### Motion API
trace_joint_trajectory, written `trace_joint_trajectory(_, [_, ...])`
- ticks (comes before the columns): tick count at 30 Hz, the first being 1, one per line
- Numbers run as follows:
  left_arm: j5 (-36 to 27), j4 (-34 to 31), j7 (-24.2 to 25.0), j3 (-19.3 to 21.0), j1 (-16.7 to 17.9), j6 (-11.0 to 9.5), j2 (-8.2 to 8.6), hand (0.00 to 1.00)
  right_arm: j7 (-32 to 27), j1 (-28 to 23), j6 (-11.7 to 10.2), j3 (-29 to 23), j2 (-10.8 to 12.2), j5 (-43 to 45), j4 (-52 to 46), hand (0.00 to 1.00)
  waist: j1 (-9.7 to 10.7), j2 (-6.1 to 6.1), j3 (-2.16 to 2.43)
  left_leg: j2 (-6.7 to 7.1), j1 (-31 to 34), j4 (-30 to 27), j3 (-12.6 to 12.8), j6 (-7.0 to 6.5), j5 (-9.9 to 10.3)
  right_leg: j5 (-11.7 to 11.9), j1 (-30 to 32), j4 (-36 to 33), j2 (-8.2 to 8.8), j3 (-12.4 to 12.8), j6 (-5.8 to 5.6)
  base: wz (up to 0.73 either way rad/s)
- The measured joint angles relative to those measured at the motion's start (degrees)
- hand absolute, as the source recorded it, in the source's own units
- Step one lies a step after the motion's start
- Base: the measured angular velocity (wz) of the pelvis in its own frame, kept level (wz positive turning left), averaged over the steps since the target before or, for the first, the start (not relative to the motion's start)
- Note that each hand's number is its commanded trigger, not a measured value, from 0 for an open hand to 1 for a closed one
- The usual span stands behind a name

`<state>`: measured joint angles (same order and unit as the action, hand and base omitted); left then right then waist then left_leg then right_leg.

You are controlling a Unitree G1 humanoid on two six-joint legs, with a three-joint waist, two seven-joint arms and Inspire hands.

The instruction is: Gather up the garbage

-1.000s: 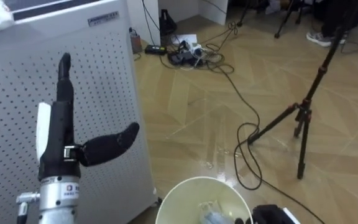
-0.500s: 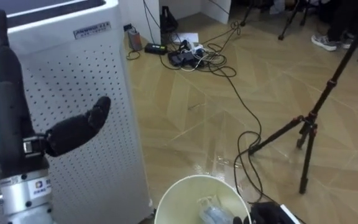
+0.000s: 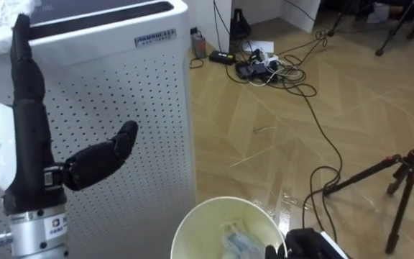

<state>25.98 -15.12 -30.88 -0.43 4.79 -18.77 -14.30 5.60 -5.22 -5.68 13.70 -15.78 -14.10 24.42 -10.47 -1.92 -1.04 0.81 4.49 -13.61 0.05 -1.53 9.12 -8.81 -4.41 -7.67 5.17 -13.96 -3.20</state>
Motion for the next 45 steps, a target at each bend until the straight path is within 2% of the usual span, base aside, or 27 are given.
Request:
trace_joint_trajectory(4, [-0.12,-0.32,0.16,-0.45,-0.01,0.0,-0.26,0.0,0.66,0.1,0.0,1.41,-0.33,-0.03,0.03,1.0,0.02,-0.14,-0.07,0.37,0.31,-0.29,-0.7,0.03,-0.01,0.0,-0.23,0.0,-0.15,-1.05,0.0,0.14])
trace_joint_trajectory(6, [0.76,-2.28,0.68,-1.25,-0.09,0.0,-0.34,0.0,1.08,0.27,0.0,1.69,-0.29,-0.03,0.07,1.0,0.49,-0.11,-0.08,0.48,2.09,-1.61,-1.85,0.07,0.02,0.0,0.12,-0.02,-0.25,-3.03,0.01,0.39])
trace_joint_trajectory(9, [1.2,-4.22,1.44,-3.07,-0.21,-0.03,-0.34,0.0,2.34,1.87,0.01,2.07,-0.18,0.0,1.67,1.0,1.21,0.05,-0.14,0.64,3.01,-2.57,-2.22,0.06,0.03,-0.01,-0.28,-0.01,-0.19,-4.95,0.02,0.34])
trace_joint_trajectory(15, [1.23,-4.21,2.44,-7.19,-0.31,-0.76,-0.36,0.0,3.84,4.07,-0.03,2.58,-0.02,0.7,3.41,1.0,5.51,0.16,-0.19,0.97,4.17,-5.2,-1.93,-0.64,0.42,-0.27,-3.03,-0.15,-0.04,-9.62,-0.32,0.46])
trace_joint_trajectory(17, [1.85,-4.03,2.44,-8.09,-0.33,-1.3,-0.34,0.0,3.77,4.56,-0.04,2.46,-0.02,1.05,3.6,1.0,5.78,0.31,-0.28,1.17,4.86,-5.88,-2.17,-0.88,0.57,-0.28,-2.98,-0.15,-0.02,-9.75,-0.34,0.18])
trace_joint_trajectory(20, [3.46,-4.0,3.05,-9.4,-0.39,-1.9,-0.41,0.0,3.7,4.66,-0.06,2.35,-0.05,1.11,3.58,1.0,7.5,0.44,-0.34,2.2,5.31,-6.31,-3.9,-1.24,0.36,-0.31,-3.77,-0.32,0.29,-10.0,-0.39,0.3])
trace_joint_trajectory(22, [3.35,-4.0,3.35,-9.53,-0.4,-2.74,-0.41,0.0,3.17,4.66,-0.28,2.35,-0.13,1.11,3.42,1.0,7.81,0.43,-0.34,2.96,5.28,-6.35,-4.91,-1.46,0.22,-0.64,-3.79,-0.93,0.7,-10.18,-0.9,0.26])
trace_joint_trajectory(24, [3.46,-4.0,3.8,-9.54,-0.46,-3.19,-0.51,0.0,2.85,4.65,-0.65,2.35,-0.2,1.21,3.41,1.0,8.47,0.53,-0.28,3.73,5.36,-6.54,-6.23,-1.83,0.0,-0.67,-3.82,-1.28,0.97,-9.96,-0.95,0.31])
trace_joint_trajectory(26, [3.58,-3.99,3.76,-9.53,-0.46,-3.55,-0.56,0.0,2.66,4.65,-0.78,2.34,-0.22,1.2,3.42,1.0,8.44,0.52,-0.28,4.1,5.49,-6.66,-6.56,-2.1,-0.22,-0.67,-3.88,-1.29,1.11,-9.78,-0.95,0.18])
trace_joint_trajectory(31, [3.24,-4.0,3.14,-7.83,-0.5,-4.12,-2.33,0.0,2.59,4.59,-0.81,2.36,-0.22,1.18,3.38,1.0,6.54,0.83,-0.21,4.44,5.55,-6.68,-6.85,-2.19,-0.27,-0.67,-3.78,-1.02,1.15,-8.23,-0.95,0.04])
trace_joint_trajectory(35, [3.76,-4.0,2.21,-4.38,-0.51,-4.14,-2.34,0.0,2.56,4.57,-0.81,1.5,-0.17,1.19,3.39,1.0,5.51,1.9,-0.08,4.58,4.91,-6.38,-7.14,-2.21,-0.28,-0.68,-4.41,-0.96,1.22,-8.3,-0.97,0.04])
trace_joint_trajectory(37, [4.08,-4.09,1.26,-3.1,-0.5,-4.14,-2.42,0.0,1.89,4.39,-0.85,1.21,-0.22,1.16,3.39,1.0,4.95,2.36,0.17,4.61,4.4,-5.95,-7.1,-2.24,-0.32,-0.69,-4.59,-0.97,1.33,-8.24,-0.99,-0.03])
trace_joint_trajectory(39, [5.64,-4.2,-0.17,-0.9,-0.52,-4.41,-2.42,0.0,0.76,3.89,-1.04,1.15,-0.09,1.16,3.38,1.0,3.86,2.48,0.24,4.67,3.41,-4.96,-6.63,-2.23,-0.48,-0.86,-4.82,-0.99,1.63,-8.28,-1.25,-0.09])
trace_joint_trajectory(45, [12.51,-4.27,-2.4,5.57,-0.51,-4.63,-2.47,0.0,0.77,2.03,-1.06,0.12,-0.04,1.99,3.39,1.0,3.61,2.21,0.31,4.67,1.85,-4.06,-6.61,-2.19,-0.65,-0.86,-6.01,-1.04,1.75,-8.26,-1.25,0.0])
